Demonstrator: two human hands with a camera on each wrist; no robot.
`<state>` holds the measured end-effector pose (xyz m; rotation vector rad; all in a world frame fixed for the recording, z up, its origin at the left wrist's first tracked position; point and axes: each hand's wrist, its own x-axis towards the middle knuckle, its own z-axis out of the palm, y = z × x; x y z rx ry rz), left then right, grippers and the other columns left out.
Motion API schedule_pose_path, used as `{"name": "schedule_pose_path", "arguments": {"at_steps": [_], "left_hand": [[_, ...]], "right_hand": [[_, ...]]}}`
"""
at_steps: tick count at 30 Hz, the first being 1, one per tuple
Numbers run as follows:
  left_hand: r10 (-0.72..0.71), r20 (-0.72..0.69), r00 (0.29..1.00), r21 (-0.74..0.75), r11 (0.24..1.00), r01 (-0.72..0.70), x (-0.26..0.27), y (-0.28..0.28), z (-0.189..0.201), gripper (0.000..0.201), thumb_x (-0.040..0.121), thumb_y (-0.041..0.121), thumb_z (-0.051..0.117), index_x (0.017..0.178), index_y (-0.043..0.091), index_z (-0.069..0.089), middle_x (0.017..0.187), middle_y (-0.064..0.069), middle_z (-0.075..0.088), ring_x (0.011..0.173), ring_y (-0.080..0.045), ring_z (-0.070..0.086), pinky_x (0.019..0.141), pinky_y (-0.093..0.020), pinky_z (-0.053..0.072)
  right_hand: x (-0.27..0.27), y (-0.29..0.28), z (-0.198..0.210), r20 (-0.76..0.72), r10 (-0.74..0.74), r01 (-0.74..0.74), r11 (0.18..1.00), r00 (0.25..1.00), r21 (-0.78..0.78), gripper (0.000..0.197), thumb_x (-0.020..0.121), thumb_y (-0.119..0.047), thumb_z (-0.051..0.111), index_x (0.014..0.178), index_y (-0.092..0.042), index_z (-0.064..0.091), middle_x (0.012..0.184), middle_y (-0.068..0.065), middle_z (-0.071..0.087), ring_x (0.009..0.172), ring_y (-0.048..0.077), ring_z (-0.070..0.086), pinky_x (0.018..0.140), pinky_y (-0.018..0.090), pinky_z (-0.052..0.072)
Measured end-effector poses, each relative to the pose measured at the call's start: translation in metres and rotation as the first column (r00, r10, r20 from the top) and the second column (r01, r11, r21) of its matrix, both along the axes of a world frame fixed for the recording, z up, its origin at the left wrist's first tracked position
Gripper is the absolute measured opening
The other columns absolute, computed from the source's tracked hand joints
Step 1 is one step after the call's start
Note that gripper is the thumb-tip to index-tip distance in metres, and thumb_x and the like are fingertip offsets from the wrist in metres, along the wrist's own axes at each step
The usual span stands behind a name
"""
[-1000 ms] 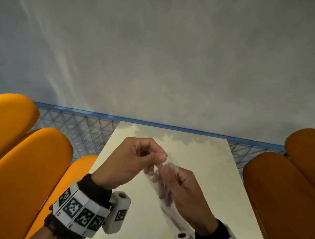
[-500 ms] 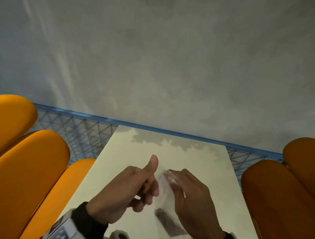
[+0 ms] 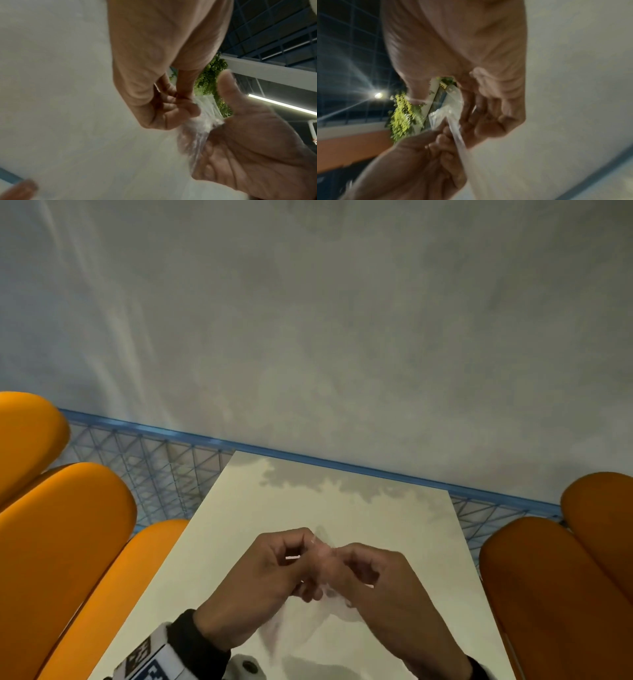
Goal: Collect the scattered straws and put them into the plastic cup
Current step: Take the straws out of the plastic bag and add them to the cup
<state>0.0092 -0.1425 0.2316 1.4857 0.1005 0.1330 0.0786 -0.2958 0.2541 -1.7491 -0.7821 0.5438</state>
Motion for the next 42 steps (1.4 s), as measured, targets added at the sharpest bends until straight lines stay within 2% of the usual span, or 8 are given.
{"name": "schedule_pose_path", "arguments": {"at_steps": [6, 11, 16, 23, 28, 34, 38, 42], "left_hand": [[-0.009, -0.023, 1.0, -0.046, 0.999, 0.008, -0.007, 0.007, -0.003, 0.037, 0.082, 0.035, 0.067, 0.074, 0.001, 0.058, 0.072, -0.013, 0.056, 0.058, -0.022, 0.048, 0.06, -0.028, 0.044], [0.004, -0.069, 0.998, 0.012, 1.0, -0.003, -0.01, 0.007, 0.0, 0.036, 0.083, 0.037, 0.065, 0.07, 0.004, 0.059, 0.068, -0.011, 0.055, 0.056, -0.022, 0.048, 0.06, -0.032, 0.043], [0.014, -0.073, 0.997, 0.171, 0.985, -0.002, -0.007, -0.005, 0.001, 0.033, 0.094, 0.028, 0.059, 0.072, 0.003, 0.062, 0.058, -0.006, 0.058, 0.053, -0.019, 0.053, 0.056, -0.027, 0.044], [0.091, -0.017, 0.996, 0.398, 0.914, -0.077, -0.005, -0.008, -0.004, 0.031, 0.095, 0.03, 0.055, 0.072, 0.011, 0.06, 0.051, 0.004, 0.057, 0.049, -0.01, 0.053, 0.051, -0.014, 0.039], [0.094, -0.001, 0.996, 0.393, 0.915, -0.086, -0.005, -0.003, -0.002, 0.033, 0.096, 0.03, 0.054, 0.075, 0.006, 0.06, 0.049, 0.011, 0.057, 0.047, -0.008, 0.048, 0.048, -0.011, 0.036], [-0.003, 0.137, 0.991, 0.32, 0.946, -0.041, -0.012, 0.001, -0.005, 0.033, 0.095, 0.04, 0.053, 0.075, 0.014, 0.063, 0.056, 0.0, 0.055, 0.052, -0.014, 0.053, 0.056, -0.021, 0.044], [0.07, -0.086, 0.994, 0.097, 0.993, -0.061, -0.041, 0.024, -0.025, 0.06, 0.087, 0.063, 0.045, 0.066, 0.008, 0.059, 0.054, -0.009, 0.05, 0.052, -0.018, 0.046, 0.054, -0.026, 0.037], [-0.105, -0.396, 0.912, -0.171, 0.984, 0.039, -0.046, 0.034, -0.06, 0.073, 0.085, 0.074, 0.036, 0.069, 0.007, 0.06, 0.064, -0.013, 0.051, 0.06, -0.019, 0.048, 0.061, -0.033, 0.036]], "right_hand": [[0.012, -0.007, -0.007, -0.304, -0.124, 0.162, 0.981, 0.944, 0.103, 0.021, 0.078, -0.02, 0.078, 0.068, -0.012, 0.062, 0.06, 0.008, 0.059, 0.055, 0.019, 0.046, 0.058, 0.033, 0.04], [0.016, -0.014, -0.001, 0.094, -0.241, 0.238, 0.97, 0.966, 0.044, 0.021, 0.079, -0.006, 0.067, 0.071, -0.02, 0.054, 0.071, -0.003, 0.058, 0.067, 0.007, 0.054, 0.062, 0.024, 0.049], [0.014, -0.013, 0.009, 0.506, 0.173, 0.002, 0.945, 0.845, -0.327, 0.026, 0.083, -0.011, 0.051, 0.076, -0.03, 0.066, 0.098, -0.02, 0.06, 0.098, -0.001, 0.055, 0.083, 0.02, 0.045], [0.031, -0.014, -0.003, 0.543, 0.201, 0.131, 0.849, 0.815, -0.511, 0.03, 0.083, -0.015, 0.046, 0.078, -0.037, 0.067, 0.088, -0.02, 0.064, 0.087, 0.004, 0.055, 0.08, 0.027, 0.049], [0.029, -0.013, 0.011, 0.396, 0.356, -0.037, 0.782, 0.846, -0.622, 0.031, 0.09, -0.014, 0.051, 0.104, -0.04, 0.061, 0.103, -0.038, 0.039, 0.097, -0.016, 0.039, 0.078, -0.002, 0.03], [0.02, 0.031, -0.007, 0.32, 0.356, -0.109, 0.799, 0.878, -0.591, 0.015, 0.071, -0.017, 0.042, 0.068, -0.019, 0.057, 0.066, -0.006, 0.057, 0.064, 0.015, 0.053, 0.053, 0.024, 0.04], [0.022, 0.041, -0.006, 0.444, 0.335, -0.13, 0.893, 0.831, -0.431, 0.05, 0.073, 0.003, 0.043, 0.097, -0.029, 0.072, 0.089, -0.006, 0.07, 0.078, 0.015, 0.064, 0.07, 0.031, 0.054], [0.016, 0.031, 0.035, 0.219, 0.137, -0.137, 0.99, 0.966, -0.016, 0.067, 0.077, 0.018, 0.04, 0.111, -0.031, 0.07, 0.111, -0.007, 0.071, 0.094, 0.012, 0.069, 0.079, 0.035, 0.059]]}}
